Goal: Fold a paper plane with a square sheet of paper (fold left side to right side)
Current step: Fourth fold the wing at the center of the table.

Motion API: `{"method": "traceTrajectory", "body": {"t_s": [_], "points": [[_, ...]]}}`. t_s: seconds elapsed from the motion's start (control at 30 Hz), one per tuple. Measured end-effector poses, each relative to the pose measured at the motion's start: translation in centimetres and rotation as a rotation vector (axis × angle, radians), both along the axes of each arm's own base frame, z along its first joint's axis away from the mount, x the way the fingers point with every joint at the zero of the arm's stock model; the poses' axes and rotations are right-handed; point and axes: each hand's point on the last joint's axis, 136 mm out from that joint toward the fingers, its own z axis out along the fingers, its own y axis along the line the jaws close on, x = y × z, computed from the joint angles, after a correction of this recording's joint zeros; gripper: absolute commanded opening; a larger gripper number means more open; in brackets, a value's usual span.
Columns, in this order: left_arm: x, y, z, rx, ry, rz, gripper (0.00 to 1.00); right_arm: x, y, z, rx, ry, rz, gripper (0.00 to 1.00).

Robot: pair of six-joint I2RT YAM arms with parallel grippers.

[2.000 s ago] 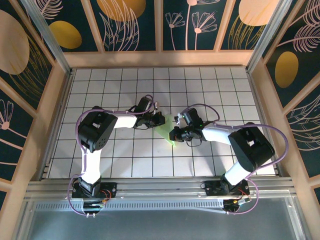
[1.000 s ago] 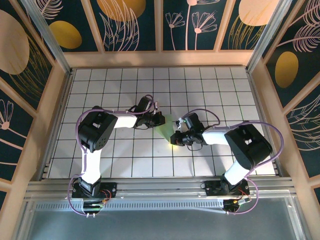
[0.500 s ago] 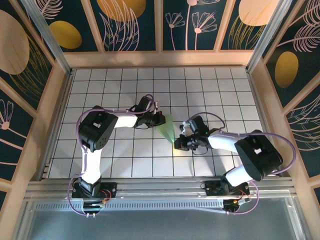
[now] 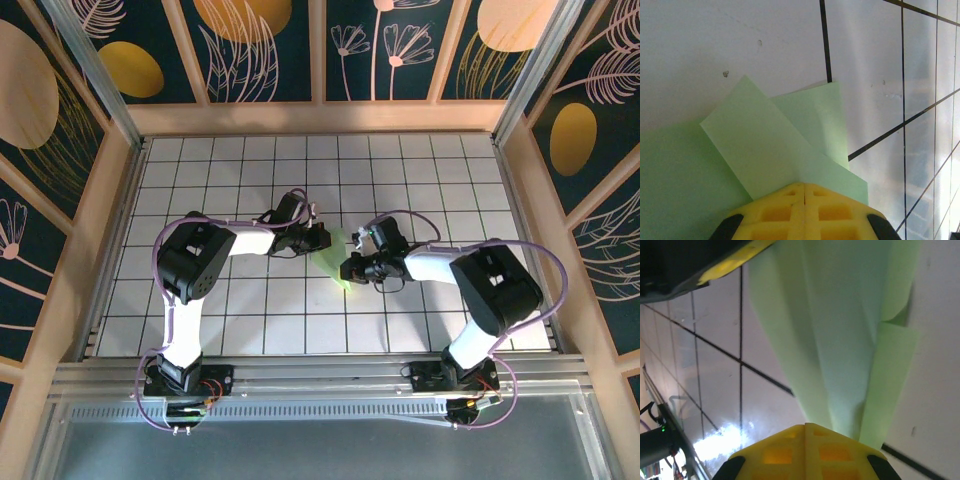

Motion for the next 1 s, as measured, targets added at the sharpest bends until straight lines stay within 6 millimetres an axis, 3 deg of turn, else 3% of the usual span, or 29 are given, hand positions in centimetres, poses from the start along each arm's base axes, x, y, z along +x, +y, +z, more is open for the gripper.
{"method": "traceTrajectory", "body": {"t_s": [0.47, 0.67, 0.9, 1.0], "points": [[0.0, 0.0, 0.0, 0.0, 0.0, 0.0, 0.0, 0.1, -0.2, -1.0, -0.008, -0.012, -0.009, 0.0], [0.0, 0.0, 0.2, -0.005, -0.006, -0.001, 0.11, 0.2, -0.5, -1.2, 0.012, 0.002, -0.007, 0.0], [-1.1, 1.0, 1.7, -0.021, -0.035, 0.012, 0.12, 0.2, -0.6, -1.2, 0.021, 0.009, 0.0, 0.0], [-1.9, 0.3, 2.9, -0.064, -0.053, -0.003, 0.11, 0.2, -0.6, -1.3, 0.021, 0.01, 0.001, 0.0]]}}
